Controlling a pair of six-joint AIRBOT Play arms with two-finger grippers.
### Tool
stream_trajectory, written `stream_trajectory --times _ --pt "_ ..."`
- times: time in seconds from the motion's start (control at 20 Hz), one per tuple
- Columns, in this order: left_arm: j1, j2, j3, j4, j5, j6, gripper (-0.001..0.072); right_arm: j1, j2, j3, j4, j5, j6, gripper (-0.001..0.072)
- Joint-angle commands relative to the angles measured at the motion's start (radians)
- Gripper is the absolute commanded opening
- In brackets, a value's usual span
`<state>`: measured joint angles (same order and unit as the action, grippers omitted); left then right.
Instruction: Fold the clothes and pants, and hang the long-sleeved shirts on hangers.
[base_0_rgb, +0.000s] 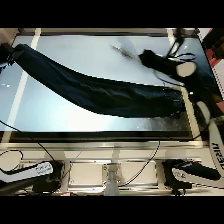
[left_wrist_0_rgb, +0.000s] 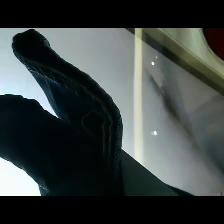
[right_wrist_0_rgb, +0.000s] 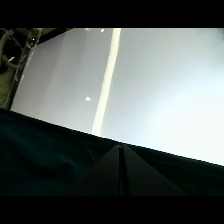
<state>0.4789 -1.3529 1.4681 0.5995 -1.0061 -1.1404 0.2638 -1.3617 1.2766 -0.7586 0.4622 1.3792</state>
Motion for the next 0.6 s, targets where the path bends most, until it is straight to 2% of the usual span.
stream_trajectory --times 0.0,0.25,0.55 --pt "-0.044 0.101 0.003 -0.003 -0.031 0.003 0.0017 0.217 -0.162 0.086 -0.005 -0.111 0.057 0.0047" --pt "-0.107 0.149 0.003 -0.003 -0.031 0.003 0.0017 0.373 -0.469 0.376 -0.005 0.08 0.109 0.0047" --pt "-0.211 0.145 0.001 -0.001 -0.029 0.003 0.0017 0.519 -0.669 0.589 -0.008 0.095 0.177 0.0046"
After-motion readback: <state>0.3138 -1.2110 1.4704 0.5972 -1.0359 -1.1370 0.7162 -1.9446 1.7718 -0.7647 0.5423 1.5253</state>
